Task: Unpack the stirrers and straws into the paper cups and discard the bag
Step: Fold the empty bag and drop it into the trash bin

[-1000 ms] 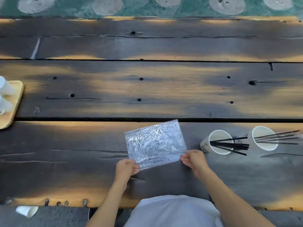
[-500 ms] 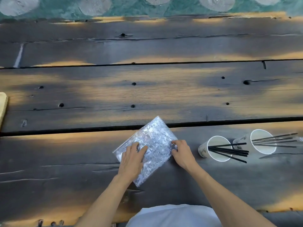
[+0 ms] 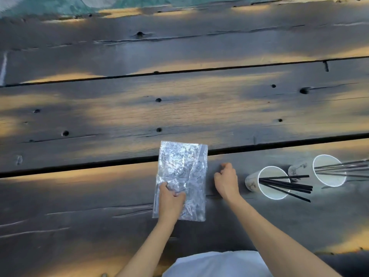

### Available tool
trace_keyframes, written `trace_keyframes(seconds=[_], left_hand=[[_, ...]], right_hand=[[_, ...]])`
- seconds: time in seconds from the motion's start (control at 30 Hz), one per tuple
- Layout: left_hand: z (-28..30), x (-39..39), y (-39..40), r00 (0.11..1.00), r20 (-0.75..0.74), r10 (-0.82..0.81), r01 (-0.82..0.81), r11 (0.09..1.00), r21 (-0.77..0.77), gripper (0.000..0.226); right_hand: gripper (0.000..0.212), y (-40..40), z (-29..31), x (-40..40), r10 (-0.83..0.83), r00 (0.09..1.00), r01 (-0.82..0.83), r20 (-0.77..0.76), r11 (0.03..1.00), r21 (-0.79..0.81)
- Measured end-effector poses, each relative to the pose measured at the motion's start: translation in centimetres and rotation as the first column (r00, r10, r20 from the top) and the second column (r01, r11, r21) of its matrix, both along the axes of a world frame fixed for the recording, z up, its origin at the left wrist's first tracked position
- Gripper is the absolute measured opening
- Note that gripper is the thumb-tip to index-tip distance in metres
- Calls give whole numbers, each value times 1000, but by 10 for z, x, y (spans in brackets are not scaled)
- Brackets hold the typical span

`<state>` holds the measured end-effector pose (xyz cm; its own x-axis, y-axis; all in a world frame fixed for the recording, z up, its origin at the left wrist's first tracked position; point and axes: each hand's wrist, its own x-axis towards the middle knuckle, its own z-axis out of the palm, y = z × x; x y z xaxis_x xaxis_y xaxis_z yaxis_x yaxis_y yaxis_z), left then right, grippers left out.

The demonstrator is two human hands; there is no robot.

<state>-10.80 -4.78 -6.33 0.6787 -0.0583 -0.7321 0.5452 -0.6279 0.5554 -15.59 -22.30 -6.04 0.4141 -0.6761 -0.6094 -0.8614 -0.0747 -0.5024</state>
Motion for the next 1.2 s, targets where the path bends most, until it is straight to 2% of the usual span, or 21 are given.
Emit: trace_keyframes(seconds=[0.07,0.13,0.17,0.23,0.33,0.43,0.53,0.67,0.8,1.1,1.2], left_hand=[[6,15,-2,997,58,40,-42,999,29,43],[11,42,-2,967,255,16,-43,994,100,28],[12,57,-2,947,322,15,-52,993,108,30],[13,87,-4,941,337,14,-56,992,114,44],[4,119,-8,958,280,-61,35,995,97,52],[0,138,-13,975,210,-76,56,994,97,45],[1,139,-19,982,152,-109,87,985,147,40],[0,135,-16,995,72,-65,62,997,43,50],[-4,133,-1,999,27,17,-14,995,-98,58],[3,106,22,974,-174,-142,113,980,-165,16],[1,99,24,979,-156,-132,107,981,-163,5]], right_hand=[[38,1,-1,1,47,998,-48,45,998,28],[35,1,-2,4,56,995,-60,82,997,55],[34,1,-3,7,54,994,-60,98,996,70],[34,-1,-4,14,42,991,-54,130,994,91],[41,-7,-4,29,-52,979,18,199,985,169],[44,-17,-2,48,-148,968,89,202,957,278],[42,-24,-4,59,-169,967,85,190,919,385],[36,-28,-7,62,-217,955,125,202,912,391],[19,-34,-3,61,-261,924,138,281,910,391],[12,-40,6,49,-402,843,219,357,863,455],[8,-40,6,46,-331,893,183,306,887,424]])
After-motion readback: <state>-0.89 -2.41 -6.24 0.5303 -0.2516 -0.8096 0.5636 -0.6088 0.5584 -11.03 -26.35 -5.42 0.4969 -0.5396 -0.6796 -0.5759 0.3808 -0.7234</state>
